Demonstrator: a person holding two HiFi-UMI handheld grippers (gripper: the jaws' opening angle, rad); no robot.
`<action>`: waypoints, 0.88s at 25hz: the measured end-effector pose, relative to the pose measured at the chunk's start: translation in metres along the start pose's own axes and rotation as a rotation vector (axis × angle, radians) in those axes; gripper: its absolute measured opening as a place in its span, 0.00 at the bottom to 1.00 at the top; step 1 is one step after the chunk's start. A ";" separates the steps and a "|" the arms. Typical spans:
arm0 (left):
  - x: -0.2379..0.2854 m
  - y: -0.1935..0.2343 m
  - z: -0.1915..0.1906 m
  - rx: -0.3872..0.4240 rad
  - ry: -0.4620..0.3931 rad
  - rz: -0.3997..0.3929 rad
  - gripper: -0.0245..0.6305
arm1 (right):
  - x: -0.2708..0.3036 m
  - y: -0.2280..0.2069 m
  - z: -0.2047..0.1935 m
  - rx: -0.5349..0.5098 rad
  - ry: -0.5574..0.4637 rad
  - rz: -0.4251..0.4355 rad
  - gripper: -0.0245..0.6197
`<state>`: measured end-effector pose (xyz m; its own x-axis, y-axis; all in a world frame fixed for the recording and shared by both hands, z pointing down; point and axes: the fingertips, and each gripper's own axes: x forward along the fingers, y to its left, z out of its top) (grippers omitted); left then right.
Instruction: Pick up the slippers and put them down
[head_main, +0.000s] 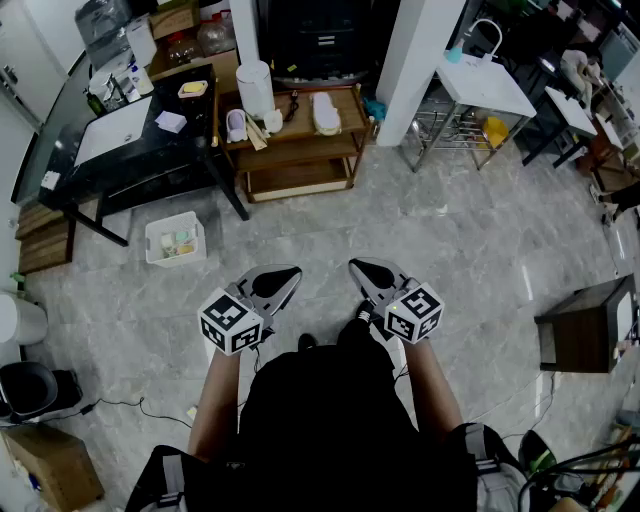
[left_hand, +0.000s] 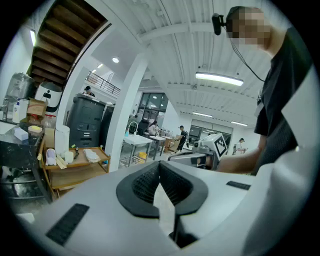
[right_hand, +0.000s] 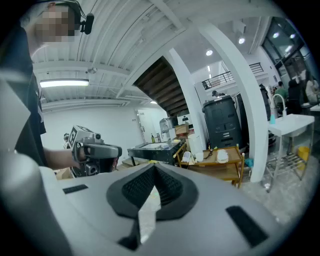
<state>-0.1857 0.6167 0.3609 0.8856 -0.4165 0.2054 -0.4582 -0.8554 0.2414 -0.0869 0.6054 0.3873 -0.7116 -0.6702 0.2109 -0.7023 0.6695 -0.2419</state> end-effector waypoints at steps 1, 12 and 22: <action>0.002 0.000 0.000 0.000 0.002 0.003 0.05 | -0.002 -0.002 -0.001 0.006 0.001 0.002 0.05; 0.029 0.002 0.001 -0.011 0.029 0.028 0.05 | -0.009 -0.031 -0.004 0.028 0.022 0.028 0.05; 0.077 0.020 0.017 -0.025 0.026 0.089 0.05 | 0.004 -0.079 0.009 0.023 0.058 0.116 0.05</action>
<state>-0.1254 0.5617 0.3651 0.8393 -0.4820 0.2517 -0.5370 -0.8074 0.2444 -0.0343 0.5473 0.3990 -0.7887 -0.5683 0.2346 -0.6148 0.7338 -0.2891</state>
